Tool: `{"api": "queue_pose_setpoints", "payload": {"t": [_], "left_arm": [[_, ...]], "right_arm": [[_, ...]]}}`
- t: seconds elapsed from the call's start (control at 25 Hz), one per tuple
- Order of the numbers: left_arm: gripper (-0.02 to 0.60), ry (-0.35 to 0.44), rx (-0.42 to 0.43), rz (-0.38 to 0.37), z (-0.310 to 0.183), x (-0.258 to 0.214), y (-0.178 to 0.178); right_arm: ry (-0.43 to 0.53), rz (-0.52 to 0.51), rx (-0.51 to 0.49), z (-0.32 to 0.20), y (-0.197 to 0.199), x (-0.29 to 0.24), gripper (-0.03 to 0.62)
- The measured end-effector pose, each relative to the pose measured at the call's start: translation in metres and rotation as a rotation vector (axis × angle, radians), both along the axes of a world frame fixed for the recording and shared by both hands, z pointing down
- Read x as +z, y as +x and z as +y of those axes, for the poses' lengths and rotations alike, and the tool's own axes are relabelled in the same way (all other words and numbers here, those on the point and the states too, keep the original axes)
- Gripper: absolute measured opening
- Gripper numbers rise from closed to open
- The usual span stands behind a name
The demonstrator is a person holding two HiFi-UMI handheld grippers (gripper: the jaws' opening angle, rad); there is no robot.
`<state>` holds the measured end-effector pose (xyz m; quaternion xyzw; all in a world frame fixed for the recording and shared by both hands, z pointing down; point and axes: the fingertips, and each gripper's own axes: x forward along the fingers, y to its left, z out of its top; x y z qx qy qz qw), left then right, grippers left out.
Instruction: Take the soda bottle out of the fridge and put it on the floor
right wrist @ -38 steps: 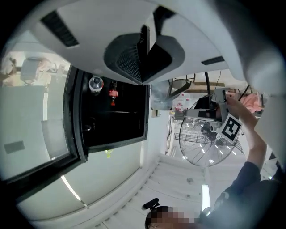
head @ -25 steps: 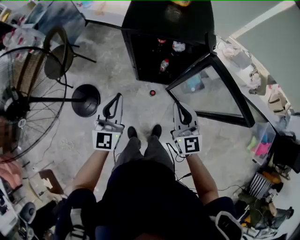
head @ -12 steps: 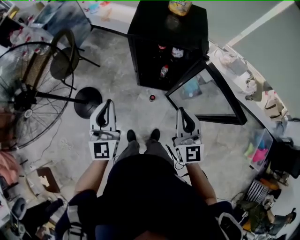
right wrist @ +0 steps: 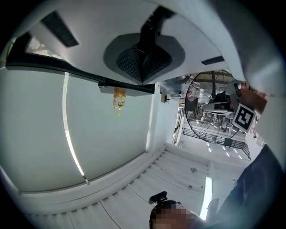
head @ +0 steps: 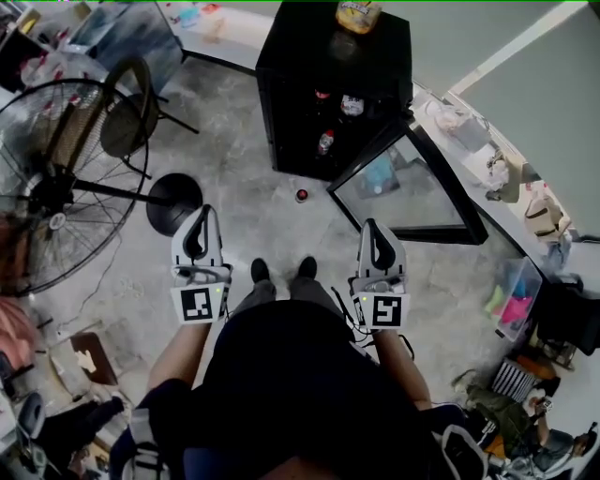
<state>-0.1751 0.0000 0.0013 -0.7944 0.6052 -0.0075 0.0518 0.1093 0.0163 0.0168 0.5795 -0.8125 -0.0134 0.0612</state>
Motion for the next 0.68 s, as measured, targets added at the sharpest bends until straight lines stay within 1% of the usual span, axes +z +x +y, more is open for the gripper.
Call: {"api": "queue_pose_setpoints", "payload": {"t": [0.24, 0.48, 0.68], "left_arm": [[0.023, 0.008, -0.01, -0.005, 0.0023, 0.0026, -0.003], [0.025, 0.005, -0.01, -0.005, 0.0029, 0.0033, -0.0039], [0.025, 0.024, -0.006, 0.008, 0.0077, 0.0017, 0.0005]], "right_arm": [[0.013, 0.027, 0.026, 0.0047, 0.0034, 0.0016, 0.018], [0.005, 0.051, 0.005, 0.0031, -0.0027, 0.0035, 0.018], [0.006, 0.063, 0.004, 0.0032, -0.0026, 0.0028, 0.018]]}}
